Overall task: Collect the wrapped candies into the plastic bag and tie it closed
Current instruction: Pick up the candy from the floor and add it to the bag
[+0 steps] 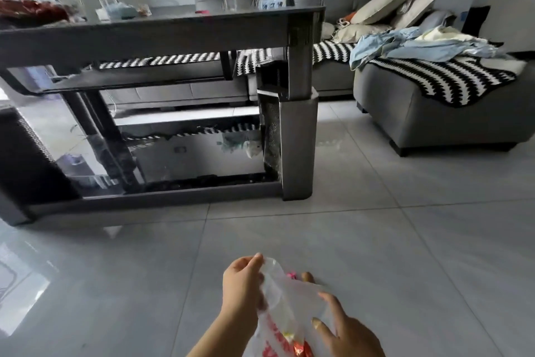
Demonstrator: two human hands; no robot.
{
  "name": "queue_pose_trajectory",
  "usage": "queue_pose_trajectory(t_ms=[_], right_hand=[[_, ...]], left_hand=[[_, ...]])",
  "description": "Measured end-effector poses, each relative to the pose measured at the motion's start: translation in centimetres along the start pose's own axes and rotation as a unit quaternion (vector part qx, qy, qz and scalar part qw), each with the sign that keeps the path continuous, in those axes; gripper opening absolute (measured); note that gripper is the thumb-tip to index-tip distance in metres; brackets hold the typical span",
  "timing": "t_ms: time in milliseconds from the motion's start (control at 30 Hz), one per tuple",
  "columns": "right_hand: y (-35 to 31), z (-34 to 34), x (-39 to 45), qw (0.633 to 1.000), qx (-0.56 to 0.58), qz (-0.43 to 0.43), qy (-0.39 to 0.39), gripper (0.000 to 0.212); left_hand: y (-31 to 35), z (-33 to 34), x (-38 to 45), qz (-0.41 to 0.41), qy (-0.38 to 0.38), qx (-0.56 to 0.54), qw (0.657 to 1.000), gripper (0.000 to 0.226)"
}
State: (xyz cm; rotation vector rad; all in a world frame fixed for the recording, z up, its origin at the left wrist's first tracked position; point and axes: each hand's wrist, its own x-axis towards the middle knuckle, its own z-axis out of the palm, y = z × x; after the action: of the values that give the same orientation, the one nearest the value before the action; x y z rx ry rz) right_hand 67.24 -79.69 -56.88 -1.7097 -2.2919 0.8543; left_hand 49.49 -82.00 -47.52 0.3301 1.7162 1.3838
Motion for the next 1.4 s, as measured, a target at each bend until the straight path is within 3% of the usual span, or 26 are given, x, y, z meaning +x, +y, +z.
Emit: queue_pose_trajectory(t_ms=[200, 433, 600, 800, 900, 1000, 1200, 1400], right_hand=[[3.1, 3.5, 2.4, 0.995, 0.021, -0.074, -0.069, 0.053], [4.1, 4.1, 2.3, 0.993, 0.03, -0.096, -0.062, 0.054], [5.8, 4.1, 4.2, 0.991, -0.007, -0.132, -0.001, 0.058], [7.2, 4.4, 11.0, 0.983, 0.119, -0.036, 0.137, 0.039], [8.3, 6.4, 14.8, 0.981, 0.149, 0.027, 0.12, 0.047], [9.4, 8.5, 16.3, 0.99, 0.118, 0.044, 0.065, 0.069], [10.2, 12.4, 17.7, 1.0, 0.018, 0.019, -0.014, 0.077], [10.1, 14.6, 19.5, 0.998, -0.039, -0.047, 0.008, 0.077]], left_hand=[[-3.4, -0.1, 2.5, 0.018, -0.033, 0.026, 0.999, 0.023], [-3.5, 0.3, 2.4, 0.032, -0.045, 0.027, 0.998, 0.02], [-4.8, 0.2, 3.5, 0.046, -0.048, 0.005, 0.998, 0.018], [-5.5, -0.5, 3.7, 0.029, -0.061, -0.011, 0.998, 0.018], [-5.8, -0.8, 3.3, 0.02, -0.071, -0.009, 0.997, 0.019], [-5.8, -1.2, 2.9, 0.011, -0.08, -0.018, 0.997, 0.019], [-6.3, -1.5, 2.6, -0.005, -0.094, -0.036, 0.995, 0.018], [-6.2, -1.4, 2.8, -0.003, -0.116, -0.052, 0.992, 0.02]])
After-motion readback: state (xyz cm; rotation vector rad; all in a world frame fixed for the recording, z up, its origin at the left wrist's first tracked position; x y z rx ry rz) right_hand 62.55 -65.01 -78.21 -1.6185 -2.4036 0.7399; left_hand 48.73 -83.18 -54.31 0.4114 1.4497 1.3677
